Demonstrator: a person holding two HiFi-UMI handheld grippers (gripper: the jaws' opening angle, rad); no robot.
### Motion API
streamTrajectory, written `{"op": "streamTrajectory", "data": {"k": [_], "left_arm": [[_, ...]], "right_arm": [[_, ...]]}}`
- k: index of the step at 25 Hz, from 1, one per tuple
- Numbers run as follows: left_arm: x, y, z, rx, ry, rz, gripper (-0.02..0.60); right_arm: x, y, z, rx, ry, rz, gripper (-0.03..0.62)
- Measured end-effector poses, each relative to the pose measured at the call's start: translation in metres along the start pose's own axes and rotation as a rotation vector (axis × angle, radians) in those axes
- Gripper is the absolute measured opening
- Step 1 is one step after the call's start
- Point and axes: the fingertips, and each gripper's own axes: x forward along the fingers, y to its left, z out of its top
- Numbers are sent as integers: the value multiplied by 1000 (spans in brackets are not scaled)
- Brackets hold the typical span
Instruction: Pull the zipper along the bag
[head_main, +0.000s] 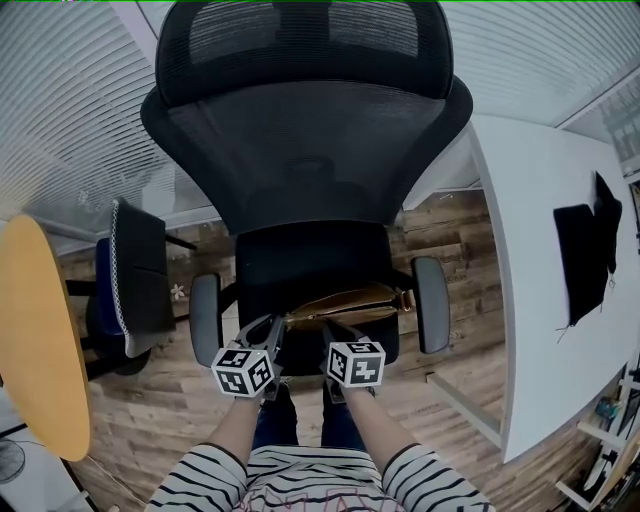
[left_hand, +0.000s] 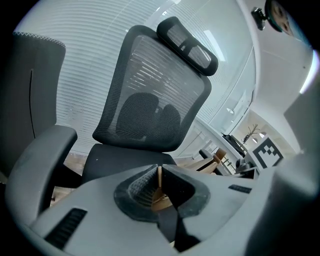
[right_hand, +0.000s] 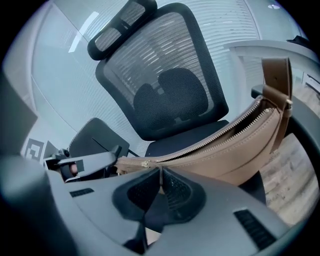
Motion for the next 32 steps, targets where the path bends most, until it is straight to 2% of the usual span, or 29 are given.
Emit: {"op": "streamTrajectory", "data": {"k": [7,19,32], "left_arm": [[-1,-1,0,5,9,0,44],[-1,2,-2,-40,2,23,46],[-1,3,-4,-7,15,56,46]], "right_arm": [[-11,-14,4,-27,13,-19,37],[-29,-53,13,6,-5,-103,37],[-55,-83,25,34,-57,-168,37]]}}
